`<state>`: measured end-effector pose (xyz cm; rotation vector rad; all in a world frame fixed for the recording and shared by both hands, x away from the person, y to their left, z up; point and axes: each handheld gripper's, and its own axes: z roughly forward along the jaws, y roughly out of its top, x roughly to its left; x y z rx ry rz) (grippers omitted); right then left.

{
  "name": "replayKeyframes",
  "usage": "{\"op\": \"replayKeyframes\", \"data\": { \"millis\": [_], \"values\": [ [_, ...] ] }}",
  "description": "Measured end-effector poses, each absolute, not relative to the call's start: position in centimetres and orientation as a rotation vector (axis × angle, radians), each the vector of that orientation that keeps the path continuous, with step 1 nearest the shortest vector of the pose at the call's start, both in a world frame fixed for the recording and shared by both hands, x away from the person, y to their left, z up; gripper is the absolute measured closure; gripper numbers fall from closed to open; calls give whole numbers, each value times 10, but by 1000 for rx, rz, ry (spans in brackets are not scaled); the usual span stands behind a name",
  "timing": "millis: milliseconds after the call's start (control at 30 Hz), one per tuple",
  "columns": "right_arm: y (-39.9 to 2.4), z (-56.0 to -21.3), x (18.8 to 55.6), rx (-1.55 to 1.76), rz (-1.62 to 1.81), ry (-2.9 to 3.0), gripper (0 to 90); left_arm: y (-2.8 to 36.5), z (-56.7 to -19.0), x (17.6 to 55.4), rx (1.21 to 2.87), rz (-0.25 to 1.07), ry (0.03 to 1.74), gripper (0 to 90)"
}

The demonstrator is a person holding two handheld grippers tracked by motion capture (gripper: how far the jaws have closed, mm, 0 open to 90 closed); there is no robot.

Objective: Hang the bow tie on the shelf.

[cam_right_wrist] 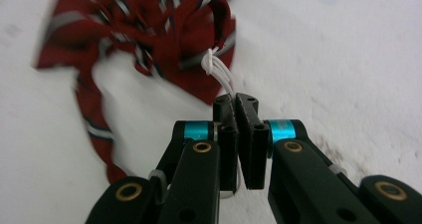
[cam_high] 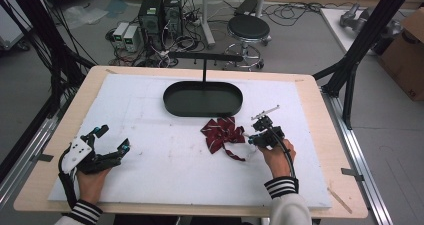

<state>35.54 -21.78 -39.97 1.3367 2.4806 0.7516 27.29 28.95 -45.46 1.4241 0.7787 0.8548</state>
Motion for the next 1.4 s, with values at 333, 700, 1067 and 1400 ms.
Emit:
{"op": "replayKeyframes", "data": {
  "millis": [333,700,1067,1400],
  "values": [
    [-219,-379,348,1210,1010,2301,875,289,-455,273,1423,852,777,125],
    [-211,-355,340,1056,1198,2057,879,289,-455,273,1424,852,777,125],
    [-195,-336,346,1008,1278,1954,881,289,-455,273,1423,851,776,125],
    [-178,-309,363,985,1383,1881,881,290,-455,273,1423,849,776,125]
  ]
}}
